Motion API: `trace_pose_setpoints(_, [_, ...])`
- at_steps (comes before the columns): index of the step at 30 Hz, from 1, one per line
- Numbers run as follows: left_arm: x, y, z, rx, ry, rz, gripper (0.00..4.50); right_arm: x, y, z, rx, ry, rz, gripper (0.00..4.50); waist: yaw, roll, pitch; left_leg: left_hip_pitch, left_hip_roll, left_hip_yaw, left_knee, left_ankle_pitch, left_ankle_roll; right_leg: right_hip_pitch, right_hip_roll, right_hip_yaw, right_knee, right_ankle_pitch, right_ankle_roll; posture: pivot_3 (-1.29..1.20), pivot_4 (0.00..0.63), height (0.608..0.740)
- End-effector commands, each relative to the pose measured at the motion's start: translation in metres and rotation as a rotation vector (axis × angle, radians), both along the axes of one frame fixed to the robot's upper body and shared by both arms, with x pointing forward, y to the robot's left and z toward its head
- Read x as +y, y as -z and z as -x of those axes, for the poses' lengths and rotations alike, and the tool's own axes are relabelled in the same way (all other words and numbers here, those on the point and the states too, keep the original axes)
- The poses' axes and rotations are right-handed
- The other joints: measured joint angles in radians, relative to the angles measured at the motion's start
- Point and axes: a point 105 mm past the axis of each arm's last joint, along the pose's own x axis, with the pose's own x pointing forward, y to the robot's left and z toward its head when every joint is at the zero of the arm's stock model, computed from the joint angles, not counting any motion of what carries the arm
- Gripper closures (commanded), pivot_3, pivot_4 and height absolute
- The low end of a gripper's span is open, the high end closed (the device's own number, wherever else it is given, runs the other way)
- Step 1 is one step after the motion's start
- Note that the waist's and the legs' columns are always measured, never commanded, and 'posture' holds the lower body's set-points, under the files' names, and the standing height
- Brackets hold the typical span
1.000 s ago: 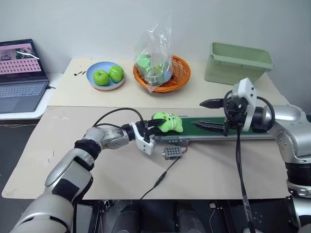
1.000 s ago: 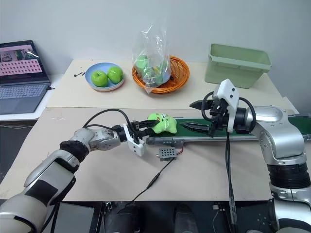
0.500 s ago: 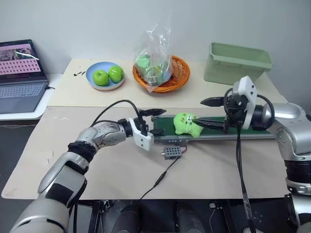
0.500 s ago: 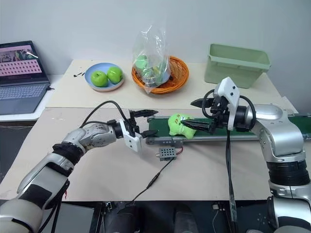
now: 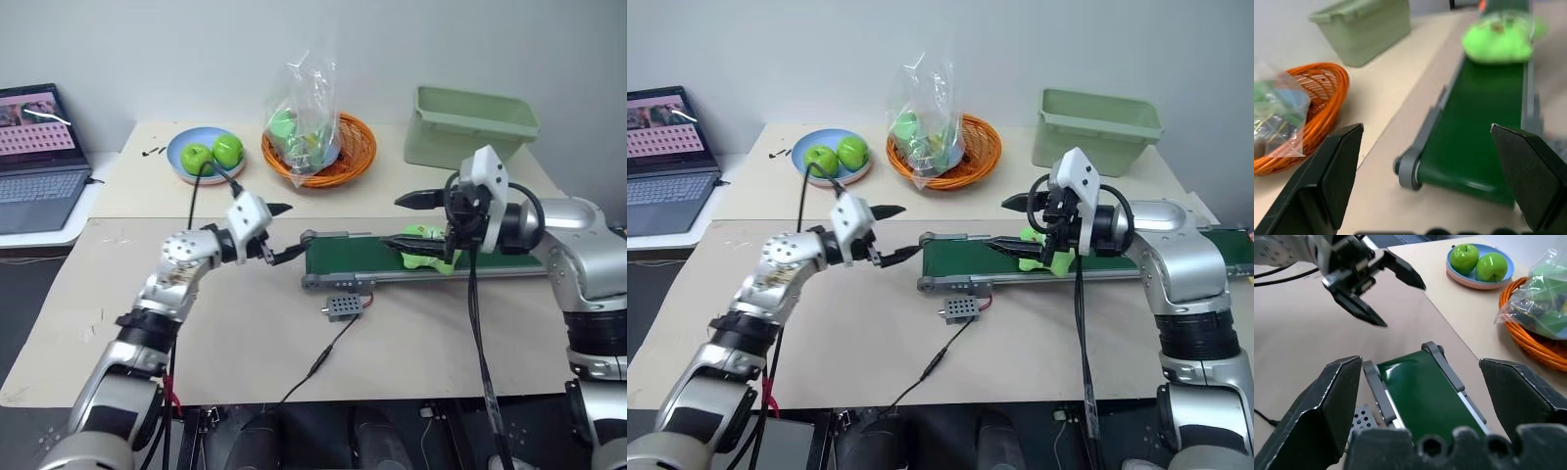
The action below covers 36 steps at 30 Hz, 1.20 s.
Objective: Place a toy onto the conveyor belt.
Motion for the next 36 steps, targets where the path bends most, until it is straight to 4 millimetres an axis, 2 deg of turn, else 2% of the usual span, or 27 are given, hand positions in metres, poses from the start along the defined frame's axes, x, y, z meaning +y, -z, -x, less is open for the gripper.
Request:
trace_pose_setpoints(1, [0.008, -0.019, 0.016, 0.106, 0.028, 0.137, 0.06, 0.009, -0.014, 0.000, -0.063, -0.054, -0.005, 0.00, -0.001, 0.000, 0.000, 0.000, 0.000, 0.000, 0.000, 0.000, 0.000, 0.000, 0.000, 0.000, 0.000, 0.000, 0.000, 0.00, 0.150, 0.740])
trace_pose_setpoints(9, [0.032, -0.012, 0.028, 0.218, -0.061, 0.200, 0.06, 0.012, -0.015, -0.005, -0.061, -0.083, -0.007, 0.00, 0.001, 0.000, 0.000, 0.002, 0.000, 0.000, 0.000, 0.000, 0.000, 0.002, 0.000, 0.000, -0.001, 0.000, 0.000, 0.00, 0.150, 0.740])
trace_pose_setpoints(13, [0.036, -0.015, 0.036, 0.243, -0.059, 0.250, 0.06, 0.008, -0.013, -0.007, -0.058, -0.079, 0.003, 0.00, 0.000, 0.000, 0.000, 0.001, 0.000, 0.000, 0.000, 0.000, 0.000, 0.001, 0.000, 0.000, -0.001, 0.000, 0.000, 0.00, 0.150, 0.740])
trace_pose_setpoints(21, [0.029, -0.021, 0.039, 0.252, -0.054, 0.287, 0.06, 0.009, -0.014, -0.006, -0.057, -0.080, -0.012, 0.00, 0.013, 0.000, 0.000, 0.002, 0.000, 0.001, 0.000, 0.000, 0.000, 0.002, 0.000, 0.000, -0.002, 0.000, 0.000, 0.00, 0.150, 0.740])
trace_pose_setpoints(36, [0.023, -0.021, 0.040, 0.253, -0.056, 0.260, 0.06, 0.003, -0.010, -0.004, -0.067, -0.020, -0.032, 0.00, 0.015, 0.000, 0.000, 0.002, 0.000, 0.001, -0.001, 0.000, 0.000, 0.002, 0.000, 0.000, -0.002, 0.000, 0.000, 0.00, 0.150, 0.740])
